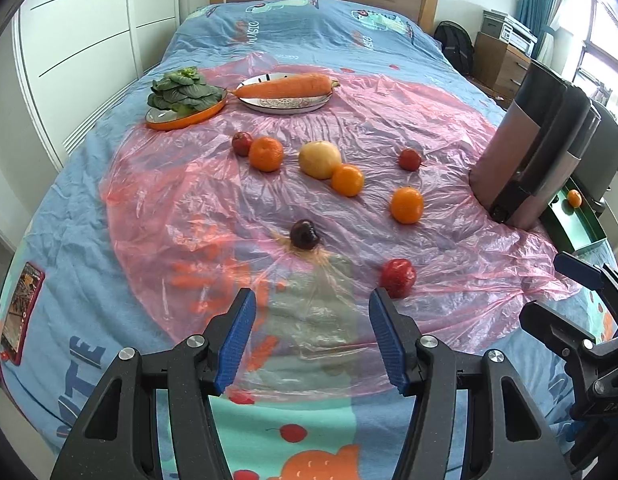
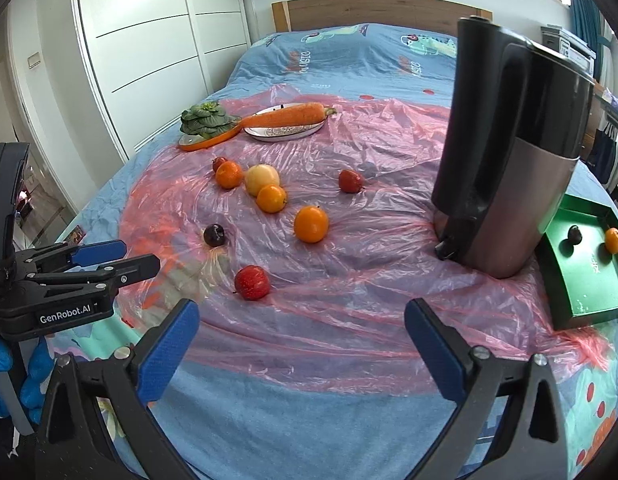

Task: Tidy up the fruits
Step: 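Grasp the second dark plum with the left tool while the right tool grasps the red apple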

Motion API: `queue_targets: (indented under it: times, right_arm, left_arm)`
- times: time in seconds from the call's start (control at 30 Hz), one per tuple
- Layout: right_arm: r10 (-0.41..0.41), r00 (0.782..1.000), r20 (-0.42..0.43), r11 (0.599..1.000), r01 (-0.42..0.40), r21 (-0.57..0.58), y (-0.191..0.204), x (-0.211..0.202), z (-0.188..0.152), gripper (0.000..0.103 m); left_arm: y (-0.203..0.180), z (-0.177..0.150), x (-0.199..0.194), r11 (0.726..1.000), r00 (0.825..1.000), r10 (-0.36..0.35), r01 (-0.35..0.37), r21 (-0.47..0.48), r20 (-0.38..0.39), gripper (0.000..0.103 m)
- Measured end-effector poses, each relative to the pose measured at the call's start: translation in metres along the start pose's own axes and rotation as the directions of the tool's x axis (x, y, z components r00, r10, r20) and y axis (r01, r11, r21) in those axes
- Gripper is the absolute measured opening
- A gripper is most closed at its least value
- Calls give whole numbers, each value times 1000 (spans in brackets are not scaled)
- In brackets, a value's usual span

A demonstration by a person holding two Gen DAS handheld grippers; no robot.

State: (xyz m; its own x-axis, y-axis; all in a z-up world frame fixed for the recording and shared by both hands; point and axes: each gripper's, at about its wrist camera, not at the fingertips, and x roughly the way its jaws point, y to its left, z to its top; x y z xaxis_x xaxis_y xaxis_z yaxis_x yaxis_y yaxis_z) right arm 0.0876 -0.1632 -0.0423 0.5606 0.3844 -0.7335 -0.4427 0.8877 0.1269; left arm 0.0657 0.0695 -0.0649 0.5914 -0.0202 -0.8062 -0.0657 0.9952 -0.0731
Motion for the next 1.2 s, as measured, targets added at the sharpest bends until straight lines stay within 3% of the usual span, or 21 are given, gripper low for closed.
queue_targets:
  times: [0.33,0.73,0.97,1.2]
  right_arm:
    - [78,995,-60,996,-80,-37,27,46,1,103]
    - [130,985,-113,990,-135,-44,35,101,11,103]
    - [153,980,-128,986,-160,-43,33,119,11,103]
    - [173,975,-138,983,-179,-34,29,128,11,103]
  left_arm:
    - [45,-3,22,999,999,10,-12,-42,-40,53]
    - [28,31,76,993,990,-116,116,-12,-82,53]
    - [30,38,106,988,984,-137,128,-82,-111,53]
    - [20,40,119,991,984,-132,128,-42,-119,52]
